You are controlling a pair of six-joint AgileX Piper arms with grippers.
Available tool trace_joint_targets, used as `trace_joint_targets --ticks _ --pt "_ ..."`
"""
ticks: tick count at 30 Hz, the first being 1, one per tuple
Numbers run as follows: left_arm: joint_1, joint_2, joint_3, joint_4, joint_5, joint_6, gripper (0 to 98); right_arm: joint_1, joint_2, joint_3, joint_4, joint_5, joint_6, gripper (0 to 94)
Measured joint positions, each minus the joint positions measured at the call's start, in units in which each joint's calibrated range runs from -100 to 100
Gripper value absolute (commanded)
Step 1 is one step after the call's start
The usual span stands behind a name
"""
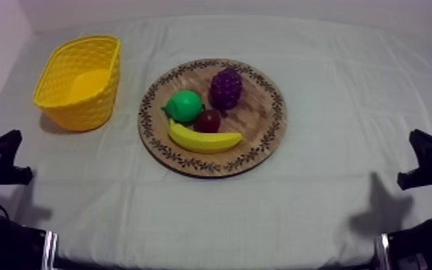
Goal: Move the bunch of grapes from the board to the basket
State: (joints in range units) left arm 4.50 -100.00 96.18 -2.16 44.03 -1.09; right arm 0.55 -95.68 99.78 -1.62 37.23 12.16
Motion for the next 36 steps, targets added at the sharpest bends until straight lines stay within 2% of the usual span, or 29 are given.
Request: trace_joint_targets --ticks 3,7,10,25,36 --pt "-0.3 0.0 1.1 0.07 -1.4 0.5 0.0 0.0 0.0 0.0 0.0 0.0 0.0 0.5" --pt "-0.4 0.0 3.5 0.07 -8.6 3.5 0.0 0.0 0.0 0.0 0.0 -0.2 0.0 0.5" --pt "-0.4 0.0 3.7 0.07 -11.5 5.3 0.0 0.0 0.0 0.0 0.0 -0.1 0.0 0.5" --pt "-0.8 0.4 3.5 0.13 -10.8 5.4 0.0 0.0 0.0 0.0 0.0 -0.1 0.0 0.5" --pt "-2.1 6.7 0.0 0.16 -13.6 5.5 0.0 0.0 0.0 0.0 0.0 -0.1 0.0 0.5"
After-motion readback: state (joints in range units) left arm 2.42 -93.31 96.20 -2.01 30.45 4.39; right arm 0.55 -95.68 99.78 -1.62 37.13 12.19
